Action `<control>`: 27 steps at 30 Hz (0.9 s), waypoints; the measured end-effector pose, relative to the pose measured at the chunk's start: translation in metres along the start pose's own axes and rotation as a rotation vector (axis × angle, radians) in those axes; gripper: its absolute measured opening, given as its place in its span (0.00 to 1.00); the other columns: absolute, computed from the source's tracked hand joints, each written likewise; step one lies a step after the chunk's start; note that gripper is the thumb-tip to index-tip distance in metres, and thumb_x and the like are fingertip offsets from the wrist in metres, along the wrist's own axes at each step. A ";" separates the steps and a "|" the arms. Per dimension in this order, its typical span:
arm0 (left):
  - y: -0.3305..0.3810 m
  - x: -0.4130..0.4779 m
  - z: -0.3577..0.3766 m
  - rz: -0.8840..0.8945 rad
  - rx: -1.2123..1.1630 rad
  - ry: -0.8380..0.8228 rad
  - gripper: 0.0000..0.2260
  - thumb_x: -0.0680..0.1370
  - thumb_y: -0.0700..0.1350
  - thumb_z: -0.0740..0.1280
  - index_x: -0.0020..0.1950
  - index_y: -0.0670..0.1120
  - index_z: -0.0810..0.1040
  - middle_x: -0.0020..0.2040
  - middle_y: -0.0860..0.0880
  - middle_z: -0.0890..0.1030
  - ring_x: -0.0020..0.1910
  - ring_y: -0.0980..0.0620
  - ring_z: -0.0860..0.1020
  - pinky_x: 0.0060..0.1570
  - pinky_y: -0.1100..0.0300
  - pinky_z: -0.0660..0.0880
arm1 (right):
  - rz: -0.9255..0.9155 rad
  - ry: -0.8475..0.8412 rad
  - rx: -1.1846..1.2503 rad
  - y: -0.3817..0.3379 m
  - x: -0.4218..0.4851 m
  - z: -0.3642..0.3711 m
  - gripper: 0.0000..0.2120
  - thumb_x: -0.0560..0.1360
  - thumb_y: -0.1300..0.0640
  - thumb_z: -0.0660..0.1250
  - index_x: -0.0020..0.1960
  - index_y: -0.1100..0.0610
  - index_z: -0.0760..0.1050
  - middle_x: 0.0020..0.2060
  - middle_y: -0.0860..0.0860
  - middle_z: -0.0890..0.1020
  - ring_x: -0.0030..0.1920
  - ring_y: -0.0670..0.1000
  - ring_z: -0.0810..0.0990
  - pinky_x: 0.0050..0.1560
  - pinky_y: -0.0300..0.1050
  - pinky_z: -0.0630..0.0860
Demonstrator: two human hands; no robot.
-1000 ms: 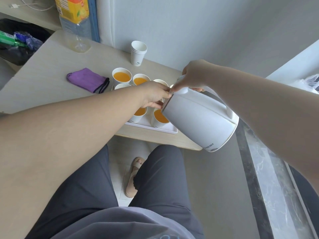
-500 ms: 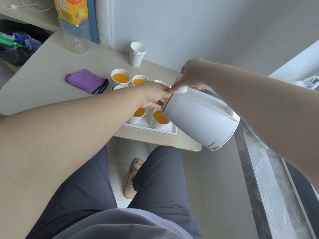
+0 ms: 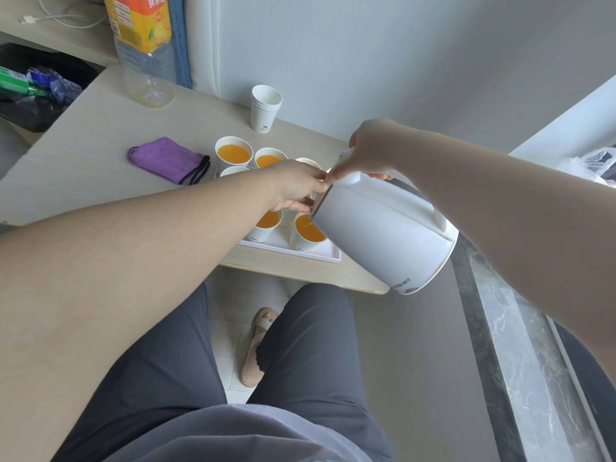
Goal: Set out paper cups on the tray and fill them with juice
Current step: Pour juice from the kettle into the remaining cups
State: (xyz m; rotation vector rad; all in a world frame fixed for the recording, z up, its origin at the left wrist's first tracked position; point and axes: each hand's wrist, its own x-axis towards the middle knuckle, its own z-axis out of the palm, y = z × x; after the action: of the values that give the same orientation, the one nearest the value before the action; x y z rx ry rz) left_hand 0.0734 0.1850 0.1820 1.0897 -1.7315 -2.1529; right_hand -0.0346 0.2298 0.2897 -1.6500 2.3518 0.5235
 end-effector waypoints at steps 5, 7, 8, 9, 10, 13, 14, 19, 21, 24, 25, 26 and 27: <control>0.000 -0.002 0.000 -0.003 0.009 0.012 0.14 0.80 0.39 0.62 0.66 0.47 0.74 0.64 0.44 0.77 0.61 0.44 0.77 0.57 0.56 0.74 | 0.014 0.003 0.044 0.002 -0.008 0.002 0.25 0.68 0.37 0.70 0.41 0.60 0.76 0.26 0.53 0.75 0.31 0.54 0.74 0.31 0.41 0.66; 0.001 -0.003 0.000 -0.001 0.016 0.025 0.14 0.80 0.39 0.62 0.66 0.46 0.74 0.65 0.43 0.76 0.62 0.44 0.76 0.59 0.55 0.74 | 0.017 0.002 0.080 0.004 -0.011 0.004 0.25 0.68 0.37 0.69 0.42 0.61 0.76 0.28 0.54 0.76 0.33 0.55 0.75 0.32 0.42 0.67; 0.001 -0.004 0.001 0.002 0.023 0.036 0.14 0.80 0.38 0.62 0.65 0.46 0.74 0.65 0.43 0.76 0.63 0.45 0.75 0.60 0.55 0.74 | 0.019 0.001 0.101 0.005 -0.013 0.005 0.24 0.69 0.38 0.69 0.41 0.61 0.76 0.30 0.55 0.77 0.34 0.55 0.75 0.33 0.42 0.68; 0.002 -0.004 0.001 0.005 0.029 0.050 0.14 0.80 0.38 0.62 0.65 0.45 0.75 0.65 0.43 0.76 0.64 0.45 0.75 0.61 0.54 0.73 | 0.017 -0.002 0.114 0.006 -0.015 0.006 0.23 0.70 0.38 0.68 0.39 0.60 0.74 0.31 0.56 0.78 0.36 0.55 0.76 0.33 0.42 0.68; 0.002 -0.005 0.001 0.009 0.029 0.063 0.13 0.80 0.38 0.62 0.64 0.45 0.75 0.65 0.43 0.76 0.64 0.45 0.74 0.62 0.54 0.73 | 0.015 -0.006 0.119 0.007 -0.018 0.008 0.22 0.72 0.39 0.67 0.36 0.58 0.72 0.33 0.56 0.78 0.37 0.55 0.75 0.34 0.42 0.67; 0.008 -0.011 0.003 0.031 0.009 0.120 0.12 0.79 0.37 0.64 0.62 0.45 0.76 0.63 0.43 0.77 0.60 0.47 0.77 0.61 0.55 0.74 | 0.045 0.016 0.207 0.014 -0.029 0.012 0.21 0.73 0.40 0.65 0.36 0.57 0.71 0.32 0.56 0.77 0.36 0.54 0.74 0.33 0.42 0.65; 0.010 -0.012 0.003 0.037 -0.004 0.147 0.12 0.79 0.37 0.64 0.61 0.44 0.76 0.62 0.43 0.78 0.58 0.47 0.78 0.58 0.56 0.75 | 0.066 0.042 0.261 0.016 -0.031 0.013 0.21 0.72 0.40 0.66 0.37 0.59 0.72 0.31 0.55 0.77 0.34 0.53 0.73 0.32 0.42 0.65; 0.023 -0.026 0.006 0.130 0.001 0.317 0.09 0.78 0.37 0.64 0.55 0.46 0.78 0.55 0.44 0.78 0.50 0.49 0.77 0.48 0.64 0.77 | 0.117 0.135 0.603 0.032 -0.044 0.017 0.21 0.70 0.43 0.71 0.34 0.60 0.72 0.26 0.52 0.74 0.25 0.51 0.70 0.27 0.39 0.66; 0.024 -0.032 0.007 0.173 0.029 0.381 0.07 0.78 0.37 0.64 0.52 0.47 0.79 0.50 0.45 0.78 0.48 0.50 0.76 0.46 0.64 0.77 | 0.122 0.141 0.751 0.033 -0.050 0.020 0.19 0.71 0.45 0.72 0.34 0.59 0.71 0.26 0.52 0.74 0.24 0.50 0.70 0.26 0.38 0.66; 0.026 -0.045 0.003 0.212 0.091 0.511 0.05 0.77 0.41 0.64 0.41 0.48 0.77 0.41 0.48 0.77 0.39 0.50 0.76 0.48 0.57 0.78 | 0.123 0.148 0.930 0.026 -0.054 0.023 0.16 0.71 0.47 0.72 0.38 0.60 0.74 0.30 0.53 0.76 0.27 0.50 0.72 0.27 0.36 0.69; 0.028 -0.052 0.002 0.211 0.099 0.550 0.07 0.77 0.44 0.65 0.39 0.47 0.76 0.39 0.47 0.77 0.35 0.51 0.76 0.46 0.56 0.79 | 0.116 0.138 0.978 0.021 -0.054 0.024 0.16 0.71 0.48 0.72 0.41 0.60 0.74 0.31 0.53 0.75 0.27 0.50 0.72 0.27 0.36 0.70; 0.030 -0.059 0.002 0.186 0.084 0.555 0.10 0.78 0.47 0.65 0.38 0.46 0.74 0.37 0.47 0.77 0.31 0.51 0.74 0.41 0.56 0.79 | 0.109 0.126 1.026 0.015 -0.053 0.023 0.14 0.72 0.49 0.71 0.42 0.61 0.74 0.32 0.53 0.75 0.28 0.50 0.72 0.26 0.35 0.71; 0.034 -0.066 0.002 0.134 0.052 0.524 0.13 0.79 0.51 0.64 0.39 0.45 0.74 0.36 0.46 0.76 0.30 0.51 0.74 0.37 0.56 0.79 | 0.093 0.113 1.066 0.007 -0.052 0.022 0.13 0.73 0.51 0.71 0.42 0.60 0.74 0.32 0.53 0.75 0.28 0.50 0.72 0.25 0.34 0.70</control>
State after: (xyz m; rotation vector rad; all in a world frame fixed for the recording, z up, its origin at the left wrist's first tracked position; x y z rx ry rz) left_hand 0.1095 0.2124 0.2414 1.3543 -1.5619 -1.5638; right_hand -0.0235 0.2857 0.2900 -1.0480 2.1158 -0.7287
